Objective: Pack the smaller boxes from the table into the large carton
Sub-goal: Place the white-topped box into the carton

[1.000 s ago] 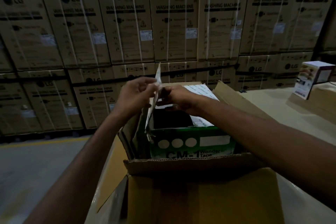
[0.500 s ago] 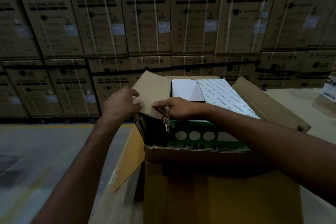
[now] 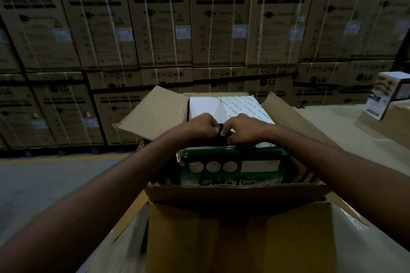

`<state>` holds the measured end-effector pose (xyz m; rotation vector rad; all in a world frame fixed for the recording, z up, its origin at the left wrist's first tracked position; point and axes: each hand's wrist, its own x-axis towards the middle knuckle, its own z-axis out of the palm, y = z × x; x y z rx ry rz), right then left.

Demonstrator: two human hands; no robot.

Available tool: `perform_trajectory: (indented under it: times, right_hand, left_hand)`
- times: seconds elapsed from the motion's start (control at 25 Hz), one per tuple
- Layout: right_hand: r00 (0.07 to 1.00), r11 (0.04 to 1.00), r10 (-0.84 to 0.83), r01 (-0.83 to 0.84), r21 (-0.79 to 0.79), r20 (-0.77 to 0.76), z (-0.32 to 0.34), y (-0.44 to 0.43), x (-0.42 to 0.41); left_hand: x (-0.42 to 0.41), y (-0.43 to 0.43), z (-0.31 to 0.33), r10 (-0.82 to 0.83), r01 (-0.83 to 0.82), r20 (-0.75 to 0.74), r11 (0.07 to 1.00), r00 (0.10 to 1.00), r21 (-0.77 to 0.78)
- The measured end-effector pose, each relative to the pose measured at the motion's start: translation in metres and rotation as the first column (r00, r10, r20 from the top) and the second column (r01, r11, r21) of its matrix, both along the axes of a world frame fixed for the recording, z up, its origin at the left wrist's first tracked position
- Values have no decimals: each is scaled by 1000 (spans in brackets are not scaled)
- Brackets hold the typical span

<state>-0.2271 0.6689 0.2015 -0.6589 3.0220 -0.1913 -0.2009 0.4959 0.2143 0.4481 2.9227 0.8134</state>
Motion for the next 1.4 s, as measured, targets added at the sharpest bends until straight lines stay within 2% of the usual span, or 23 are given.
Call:
perform_trajectory:
  times: [0.12,0.2,0.24,0.32,0.4,0.48,0.52,0.64,0.72,0.8,0.88,0.92,1.0,1.04,1.12,1.24,1.4]
  right_hand:
    - [997,989,17,-28,-147,-75,9,15,1]
    - [988,977,-65,33,-213,-142,26,28,3]
    - [981,961,-113,68,-269,-156,37,37,4]
    - [972,898,-192,117,-424,-138,56,62,5]
    - [950,829,-284,176,-531,-130,72,89,5]
    - [911,785,-391,257,-565,-129,81,116,9]
    - [887,792,-440,311,-526,-138,82,130,12]
    - [828,833,-547,524,-176,-120,68,164,17]
    - [826,826,-561,563,19,-52,44,175,11]
    - [847,844,-531,531,68,-17,22,176,0]
    - [898,900,-436,436,-19,-57,9,168,-14]
    - [935,938,-345,341,-60,-85,6,159,-20]
    - [990,988,-118,109,-106,-80,5,133,-28]
    - [999,992,-34,31,-119,-28,4,119,-32]
    - [994,997,51,-45,-66,97,-3,98,-44]
    - [973,985,40,-76,153,226,-16,79,-59]
    - [929,985,-6,-59,164,369,-28,61,-70]
  left_hand:
    - [-17,34,-10,10,-30,167,993,986,116]
    - [-24,58,-6,13,-77,214,952,977,296]
    - [-26,70,-2,-9,-90,229,903,973,419]
    - [-30,93,3,-99,-49,201,783,975,621]
    - [-33,117,4,-223,87,121,739,967,668]
    - [-35,139,-2,-329,228,67,773,942,591]
    - [-34,149,-5,-365,287,49,803,930,522]
    - [-31,173,-18,-420,389,23,858,907,334]
    - [-30,178,-24,-474,452,60,866,879,214]
    - [-27,173,-23,-517,503,82,852,852,144]
    - [-30,158,-12,-484,479,14,869,875,122]
    - [-37,147,-7,-439,441,-41,894,898,81]
    - [-55,113,-1,-301,289,-124,952,946,-102]
    - [-67,92,-3,-232,210,-109,961,967,-181]
    - [-80,48,-15,-156,164,51,943,986,-288]
    - [-83,7,-38,-157,233,214,886,964,-402]
    - [-74,-7,-47,-59,178,294,901,954,-395]
